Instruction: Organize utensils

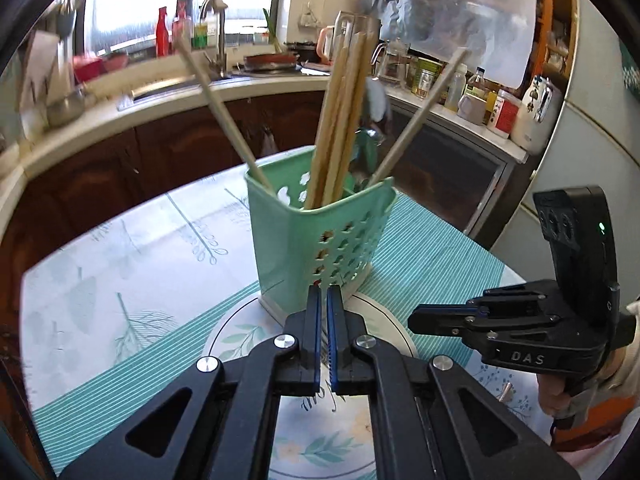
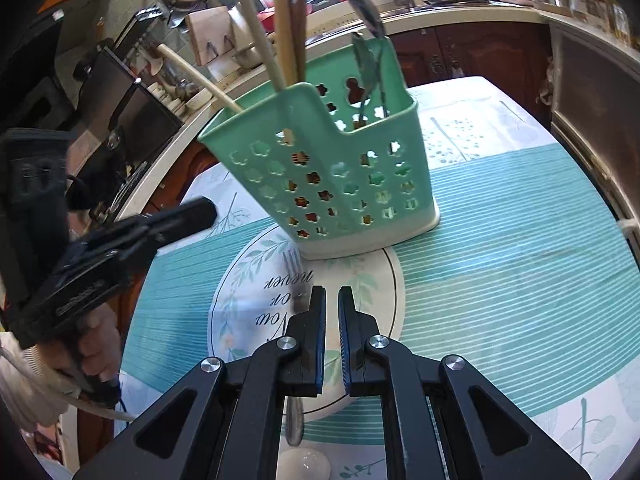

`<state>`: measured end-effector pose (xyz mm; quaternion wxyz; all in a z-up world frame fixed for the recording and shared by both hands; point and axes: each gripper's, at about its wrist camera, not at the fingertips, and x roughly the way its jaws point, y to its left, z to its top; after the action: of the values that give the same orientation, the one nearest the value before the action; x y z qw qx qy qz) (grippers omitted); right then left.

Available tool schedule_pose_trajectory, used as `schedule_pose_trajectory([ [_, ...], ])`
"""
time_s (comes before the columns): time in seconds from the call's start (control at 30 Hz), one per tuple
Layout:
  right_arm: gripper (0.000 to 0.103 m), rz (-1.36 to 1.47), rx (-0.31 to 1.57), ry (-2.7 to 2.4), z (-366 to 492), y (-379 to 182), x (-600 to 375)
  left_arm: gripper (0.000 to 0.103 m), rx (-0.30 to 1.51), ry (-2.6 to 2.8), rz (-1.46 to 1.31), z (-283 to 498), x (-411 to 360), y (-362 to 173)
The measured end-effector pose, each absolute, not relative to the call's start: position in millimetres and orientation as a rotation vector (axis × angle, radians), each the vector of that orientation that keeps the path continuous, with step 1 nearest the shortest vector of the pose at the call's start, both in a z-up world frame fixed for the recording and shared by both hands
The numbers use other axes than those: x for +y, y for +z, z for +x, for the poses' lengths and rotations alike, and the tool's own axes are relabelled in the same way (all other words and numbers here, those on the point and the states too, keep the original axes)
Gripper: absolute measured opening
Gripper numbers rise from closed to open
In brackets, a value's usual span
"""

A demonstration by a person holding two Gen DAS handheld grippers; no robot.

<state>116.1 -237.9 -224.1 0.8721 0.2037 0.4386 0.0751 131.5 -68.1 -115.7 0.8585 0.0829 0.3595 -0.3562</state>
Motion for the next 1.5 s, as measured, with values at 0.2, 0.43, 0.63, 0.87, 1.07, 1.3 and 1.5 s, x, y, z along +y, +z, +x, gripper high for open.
schedule_pose_trajectory([
  [0.2, 0.011, 0.403, 0.947, 0.202, 113.3, -220.7, -237.6, 0.0, 0.842, -0.689, 0.147, 123.5, -64.0, -116.6],
  [0.43, 0.041, 0.417, 1.009, 0.301, 143.5, -242.7, -235.8, 0.0, 0.916, -0.61, 0.081, 119.4, -53.1, -130.8],
  [0.63, 0.04, 0.331, 1.034, 0.406, 186.6, -259.2, -226.6, 0.0, 0.965, -0.57, 0.054, 108.9, -49.0, -147.6],
  [0.87, 0.032, 0.215, 1.059, 0.51, 207.1, -263.4, -216.2, 0.001, 1.01, -0.509, -0.021, 107.6, -38.9, -161.2],
  [1.07, 0.017, 0.123, 1.051, 0.535, 207.7, -260.0, -202.5, 0.002, 1.02, -0.469, -0.058, 111.3, -33.5, -165.0],
  [1.3, 0.001, 0.127, 1.045, 0.556, 204.6, -258.8, -204.4, 0.003, 1.015, -0.45, -0.063, 109.4, -32.7, -163.1],
  [1.5, 0.001, 0.136, 0.988, 0.542, 189.5, -232.9, -208.1, 0.003, 1.001, -0.442, -0.072, 104.2, -32.6, -154.3],
])
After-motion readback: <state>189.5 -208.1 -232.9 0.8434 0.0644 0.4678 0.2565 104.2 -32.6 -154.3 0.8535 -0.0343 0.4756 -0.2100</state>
